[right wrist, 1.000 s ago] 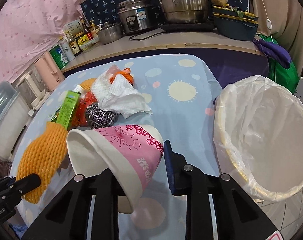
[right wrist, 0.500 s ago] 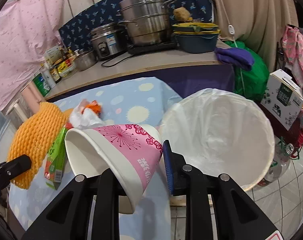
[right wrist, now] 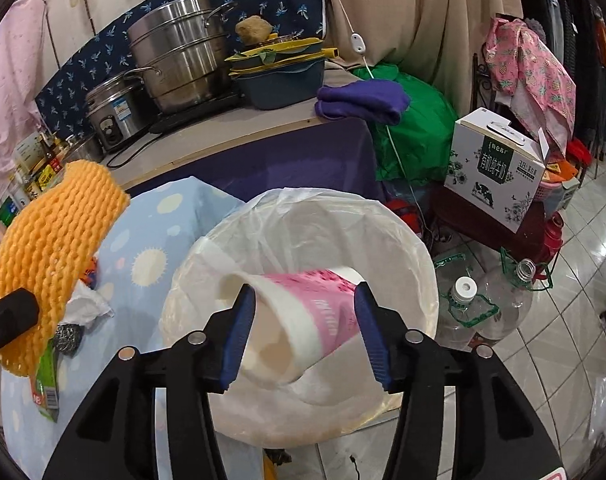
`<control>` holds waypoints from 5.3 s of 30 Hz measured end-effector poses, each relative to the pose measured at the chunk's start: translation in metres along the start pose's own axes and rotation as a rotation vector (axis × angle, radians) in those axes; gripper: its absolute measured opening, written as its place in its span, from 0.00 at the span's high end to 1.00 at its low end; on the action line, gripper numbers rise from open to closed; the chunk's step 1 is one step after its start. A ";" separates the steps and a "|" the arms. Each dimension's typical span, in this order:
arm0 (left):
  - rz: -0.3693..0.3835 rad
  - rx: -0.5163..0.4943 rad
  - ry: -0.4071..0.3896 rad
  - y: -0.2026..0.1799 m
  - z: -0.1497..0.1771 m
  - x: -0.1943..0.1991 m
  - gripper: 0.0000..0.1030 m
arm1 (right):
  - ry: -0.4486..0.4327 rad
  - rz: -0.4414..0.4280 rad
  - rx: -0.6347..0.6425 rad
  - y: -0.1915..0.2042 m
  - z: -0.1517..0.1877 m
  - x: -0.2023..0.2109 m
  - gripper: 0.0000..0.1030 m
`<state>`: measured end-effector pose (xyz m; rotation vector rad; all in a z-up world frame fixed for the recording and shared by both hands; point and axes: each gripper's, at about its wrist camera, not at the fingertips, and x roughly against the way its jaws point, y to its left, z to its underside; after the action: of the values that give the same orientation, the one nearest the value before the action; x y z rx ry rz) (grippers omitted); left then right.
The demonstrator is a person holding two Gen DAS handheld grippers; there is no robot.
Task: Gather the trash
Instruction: 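Carry the foam net and paper cup over the bin and open both grippers, then move both grippers back over the remaining trash on the table, then grasp the green wasabi box with the left gripper while the right gripper grasps the white tissue, then lift the wasabi box and tissue over the bin and open both grippers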
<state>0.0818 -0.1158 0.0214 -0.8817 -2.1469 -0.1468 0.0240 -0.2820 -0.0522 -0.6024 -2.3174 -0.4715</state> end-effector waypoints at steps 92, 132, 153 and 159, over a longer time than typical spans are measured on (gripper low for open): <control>-0.509 0.423 0.093 0.248 0.128 0.019 0.15 | 0.068 -0.245 0.287 0.216 0.066 0.003 0.29; -0.364 0.439 0.121 0.239 0.125 0.022 0.63 | 0.076 -0.334 0.276 0.259 0.041 -0.043 0.92; -0.326 0.339 -0.058 0.179 0.089 0.096 0.65 | -0.141 -0.390 0.163 0.193 0.001 0.064 0.92; -0.305 0.285 -0.090 0.152 0.076 0.106 0.65 | -0.178 -0.364 0.107 0.159 -0.010 0.077 0.92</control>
<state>0.0836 0.0849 0.0180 -0.4023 -2.3048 0.0470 0.0644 -0.1328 0.0352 -0.1745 -2.6163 -0.4705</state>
